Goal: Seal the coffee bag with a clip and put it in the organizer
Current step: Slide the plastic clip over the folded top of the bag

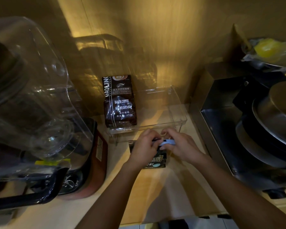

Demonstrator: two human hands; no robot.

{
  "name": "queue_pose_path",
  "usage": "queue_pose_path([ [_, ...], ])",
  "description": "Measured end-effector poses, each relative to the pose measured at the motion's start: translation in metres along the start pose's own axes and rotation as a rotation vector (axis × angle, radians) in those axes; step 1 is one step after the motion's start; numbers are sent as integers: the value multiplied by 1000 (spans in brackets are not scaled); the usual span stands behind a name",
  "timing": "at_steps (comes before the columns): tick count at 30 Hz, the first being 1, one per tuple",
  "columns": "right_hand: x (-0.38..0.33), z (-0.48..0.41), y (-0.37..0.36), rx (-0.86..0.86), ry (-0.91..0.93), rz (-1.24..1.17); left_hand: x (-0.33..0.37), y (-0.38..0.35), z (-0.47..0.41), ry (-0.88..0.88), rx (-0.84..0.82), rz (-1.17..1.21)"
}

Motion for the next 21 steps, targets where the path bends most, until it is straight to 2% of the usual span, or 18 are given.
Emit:
queue_pose_path([
  [8,7,6,2,-56,-85,-150,0,-15,-4,-64,-41,-201],
  [12,16,14,10,74,-126,-193,3,-17,0,-99,22,-275],
  [18,29,25,17,192,-186,-516,6,-15,-1,-105,17,-270],
  [21,31,26,14,250,-207,-525,6,-16,-1,-77,10,-241],
])
Point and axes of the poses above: each hand's wrist, its own z-axis away from the middle knuckle, its own y-axis out of the back of the hand, x = y × z, the point moved 4 cm from there along -z, towards the middle knuckle, and after that the axes turned 15 degrees about -z, right-handed, at the moved point
